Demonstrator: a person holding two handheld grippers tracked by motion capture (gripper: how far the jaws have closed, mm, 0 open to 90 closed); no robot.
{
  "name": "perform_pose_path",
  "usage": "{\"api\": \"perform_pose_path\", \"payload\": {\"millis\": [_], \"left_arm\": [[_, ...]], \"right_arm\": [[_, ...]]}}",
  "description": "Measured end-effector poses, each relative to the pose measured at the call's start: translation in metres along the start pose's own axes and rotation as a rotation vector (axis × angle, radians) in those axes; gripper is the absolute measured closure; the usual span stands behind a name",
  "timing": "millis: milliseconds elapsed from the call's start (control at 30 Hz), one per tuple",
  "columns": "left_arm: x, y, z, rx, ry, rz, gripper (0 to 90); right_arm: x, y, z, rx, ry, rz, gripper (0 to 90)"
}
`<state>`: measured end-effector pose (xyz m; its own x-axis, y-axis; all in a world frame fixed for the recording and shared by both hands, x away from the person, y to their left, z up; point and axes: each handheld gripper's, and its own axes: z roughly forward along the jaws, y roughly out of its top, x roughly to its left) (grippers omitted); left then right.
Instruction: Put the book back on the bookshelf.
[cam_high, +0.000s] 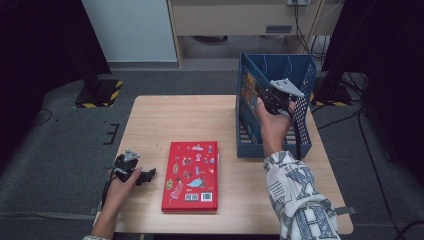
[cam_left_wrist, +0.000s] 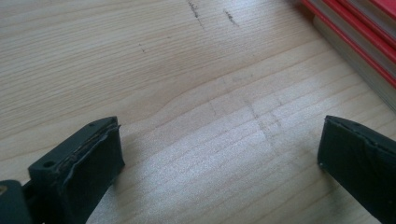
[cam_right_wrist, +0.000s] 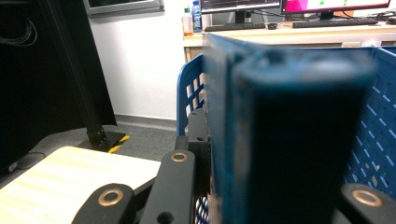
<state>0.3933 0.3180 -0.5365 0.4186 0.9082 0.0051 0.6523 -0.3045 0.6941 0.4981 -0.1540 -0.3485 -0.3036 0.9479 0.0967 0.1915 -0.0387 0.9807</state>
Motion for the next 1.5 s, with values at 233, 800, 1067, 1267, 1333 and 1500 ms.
{"api": "perform_pose_path", "payload": {"millis": [233,800,1067,1267,1333,1500], "left_arm": [[0.000,0.000,0.000,0.000,0.000,0.000,0.0],[-0.001,0.000,0.000,0.000,-0.001,0.001,0.0],[-0.001,0.000,0.000,-0.001,0.000,0.000,0.0],[-0.001,0.000,0.000,-0.001,-0.001,0.001,0.0],[-0.001,0.000,0.001,-0.003,-0.001,-0.001,0.0],[-0.001,0.000,0.001,-0.003,-0.001,0.000,0.0]], "right_arm": [[0.004,0.002,-0.007,0.042,0.001,-0.026,80.1],[0.008,0.008,-0.021,0.089,0.022,-0.046,75.0],[0.009,0.021,-0.024,0.126,0.039,-0.064,69.8],[0.009,0.030,-0.023,0.154,0.033,-0.092,70.0],[0.009,0.032,-0.023,0.165,0.032,-0.102,70.2],[0.009,0.036,-0.021,0.195,0.035,-0.118,71.2]]}}
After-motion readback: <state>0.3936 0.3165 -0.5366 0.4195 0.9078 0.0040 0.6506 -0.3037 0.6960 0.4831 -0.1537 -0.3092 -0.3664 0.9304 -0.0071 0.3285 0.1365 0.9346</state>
